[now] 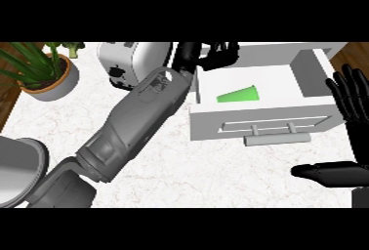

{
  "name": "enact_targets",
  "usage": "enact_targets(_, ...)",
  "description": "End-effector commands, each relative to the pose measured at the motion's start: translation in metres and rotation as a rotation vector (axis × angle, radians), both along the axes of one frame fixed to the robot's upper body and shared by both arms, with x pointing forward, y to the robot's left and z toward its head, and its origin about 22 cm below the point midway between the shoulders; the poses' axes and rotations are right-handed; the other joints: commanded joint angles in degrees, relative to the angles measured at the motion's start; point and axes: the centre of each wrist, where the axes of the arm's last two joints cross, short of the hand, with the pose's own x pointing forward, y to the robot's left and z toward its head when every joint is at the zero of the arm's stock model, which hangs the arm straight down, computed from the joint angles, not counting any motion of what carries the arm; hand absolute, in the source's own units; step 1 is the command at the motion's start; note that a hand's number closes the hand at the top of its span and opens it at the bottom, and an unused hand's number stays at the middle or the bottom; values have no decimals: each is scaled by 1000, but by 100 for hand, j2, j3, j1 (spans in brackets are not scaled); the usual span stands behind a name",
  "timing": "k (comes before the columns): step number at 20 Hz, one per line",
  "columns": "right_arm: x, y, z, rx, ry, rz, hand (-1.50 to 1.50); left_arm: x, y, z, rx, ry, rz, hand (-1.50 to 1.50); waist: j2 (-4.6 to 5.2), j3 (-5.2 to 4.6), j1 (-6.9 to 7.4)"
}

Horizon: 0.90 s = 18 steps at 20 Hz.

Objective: Pick up the cup, place it into the drawer and close the drawer

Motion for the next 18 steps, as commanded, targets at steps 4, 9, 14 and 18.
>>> enact_targets(4,-3,-7,5,-2,-4,14,-150,-5,-5,-13,122,55,-17,-150,7,1,-70)
enact_targets(9,14,1,4,-7,-21,34,-150,-8,-7,-24,227,39,41,-150,67,4,-194)
enact_targets(14,-2,0,-4,42,-32,62,-150,-12,-14,-15,144,-8,57,-150,33,1,-167)
enact_targets(18,-7,1,-4,140,-5,172,-150,-18,-21,-9,68,-68,12,-150,-7,-2,-67)
